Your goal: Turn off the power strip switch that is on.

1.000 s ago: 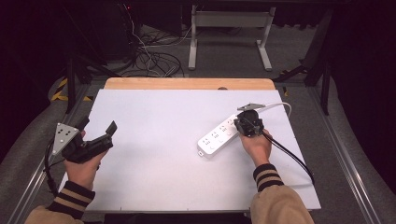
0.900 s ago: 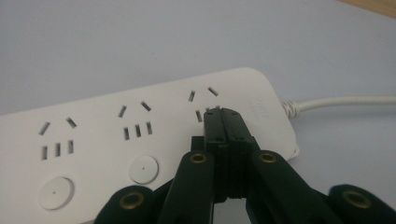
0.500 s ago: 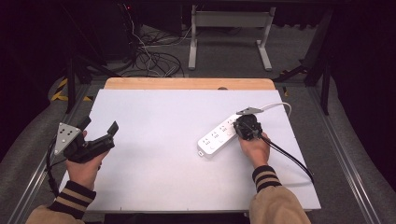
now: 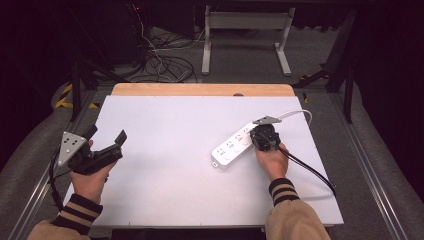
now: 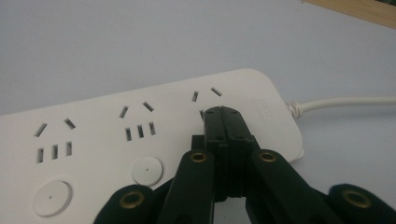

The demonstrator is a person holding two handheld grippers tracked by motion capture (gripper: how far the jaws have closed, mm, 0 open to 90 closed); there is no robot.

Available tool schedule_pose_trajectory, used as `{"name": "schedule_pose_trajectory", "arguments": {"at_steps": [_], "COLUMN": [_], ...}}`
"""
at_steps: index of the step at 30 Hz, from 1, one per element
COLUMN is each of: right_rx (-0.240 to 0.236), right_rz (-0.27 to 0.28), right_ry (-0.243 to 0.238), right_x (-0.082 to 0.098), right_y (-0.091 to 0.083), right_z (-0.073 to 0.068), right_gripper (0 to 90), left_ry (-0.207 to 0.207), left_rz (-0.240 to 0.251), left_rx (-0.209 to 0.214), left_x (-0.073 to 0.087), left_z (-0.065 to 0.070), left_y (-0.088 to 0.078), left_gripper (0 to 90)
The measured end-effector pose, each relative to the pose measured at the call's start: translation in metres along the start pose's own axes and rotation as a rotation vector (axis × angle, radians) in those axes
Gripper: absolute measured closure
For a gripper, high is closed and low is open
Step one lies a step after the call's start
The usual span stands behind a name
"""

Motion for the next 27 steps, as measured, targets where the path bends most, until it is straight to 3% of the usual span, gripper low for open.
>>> {"name": "schedule_pose_trajectory", "arguments": {"at_steps": [10,12,27], "right_rx": [0.005,0.028,0.01], "right_rz": [0.008,0.011,0.018], "right_ry": [0.006,-0.003,0.013], "right_x": [0.0008,0.0018,0.0025], "right_y": [0.0006,0.0013,0.001], "right_z": [0.0,-0.0002,0.0011], "right_gripper": [90.0,90.0,90.0], "left_ry": [0.002,0.0,0.001], "left_rz": [-0.003,0.002,-0.002], "left_rx": [-0.001,0.001,0.001], "left_x": [0.0,-0.0003,-0.0002], "left_z": [0.0004,0.0006,0.0002], "left_y": [0.0004,0.0003,0.0003], "left_gripper": [4.2,4.2,4.4]}}
Point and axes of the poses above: each handheld gripper's, and its own axes: y roughly forward along the jaws, x roughly out of its underside, z roughly to its right, the point moved 6 cm from there along y, roughly forward along the jaws, and after that the axes turned 9 degrees about -z, right-handed, at the moved point
